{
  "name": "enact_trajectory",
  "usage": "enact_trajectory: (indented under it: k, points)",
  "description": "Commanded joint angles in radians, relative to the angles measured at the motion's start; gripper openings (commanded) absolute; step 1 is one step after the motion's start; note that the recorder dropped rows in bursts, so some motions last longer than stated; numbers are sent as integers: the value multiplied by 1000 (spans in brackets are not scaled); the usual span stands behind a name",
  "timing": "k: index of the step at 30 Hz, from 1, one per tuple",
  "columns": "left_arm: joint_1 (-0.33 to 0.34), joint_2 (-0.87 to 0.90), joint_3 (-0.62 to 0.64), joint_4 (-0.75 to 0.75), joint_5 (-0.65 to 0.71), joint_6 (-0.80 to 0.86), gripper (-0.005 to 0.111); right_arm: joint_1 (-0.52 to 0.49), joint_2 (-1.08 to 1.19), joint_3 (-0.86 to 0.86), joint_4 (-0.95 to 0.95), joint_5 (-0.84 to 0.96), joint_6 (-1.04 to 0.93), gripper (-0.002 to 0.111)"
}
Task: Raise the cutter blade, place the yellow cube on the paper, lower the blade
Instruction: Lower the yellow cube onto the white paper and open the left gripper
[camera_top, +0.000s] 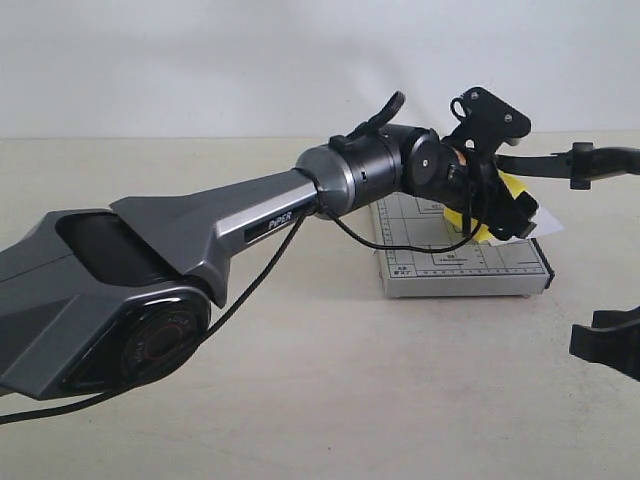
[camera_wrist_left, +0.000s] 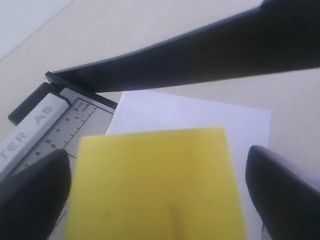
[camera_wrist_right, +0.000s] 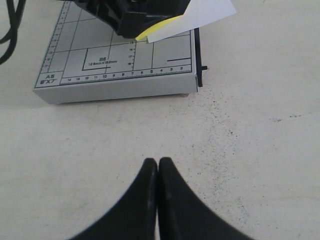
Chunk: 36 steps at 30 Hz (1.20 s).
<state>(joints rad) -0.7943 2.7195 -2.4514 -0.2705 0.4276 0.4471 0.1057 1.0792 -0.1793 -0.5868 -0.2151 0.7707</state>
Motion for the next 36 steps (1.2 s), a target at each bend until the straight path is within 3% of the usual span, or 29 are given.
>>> enact_trajectory:
  k: [1,10,19,23,28,29,36]
  points:
    - [-1,-4,-15,-3,-17,-10,90,-3,0,0,-1,0,-1,0]
    - [-1,-73,-15,-1,-1,-10,90,-3,0,0,-1,0,1,0]
    - [-1,-135,-15,10,244,-10,88,-3,0,0,-1,0,1,0]
    - [-1,-139,-15,57,317,-19,67,-3,0,0,-1,0,4,0]
    - [-1,-151,-15,85,381,-95,11,-3,0,0,-1,2,5,0]
    - [4,-155,-15,74,381,-108,5,-3,0,0,-1,2,5,0]
    - [10,-204,-15,50,314,-309,4,-3,0,0,-1,2,5,0]
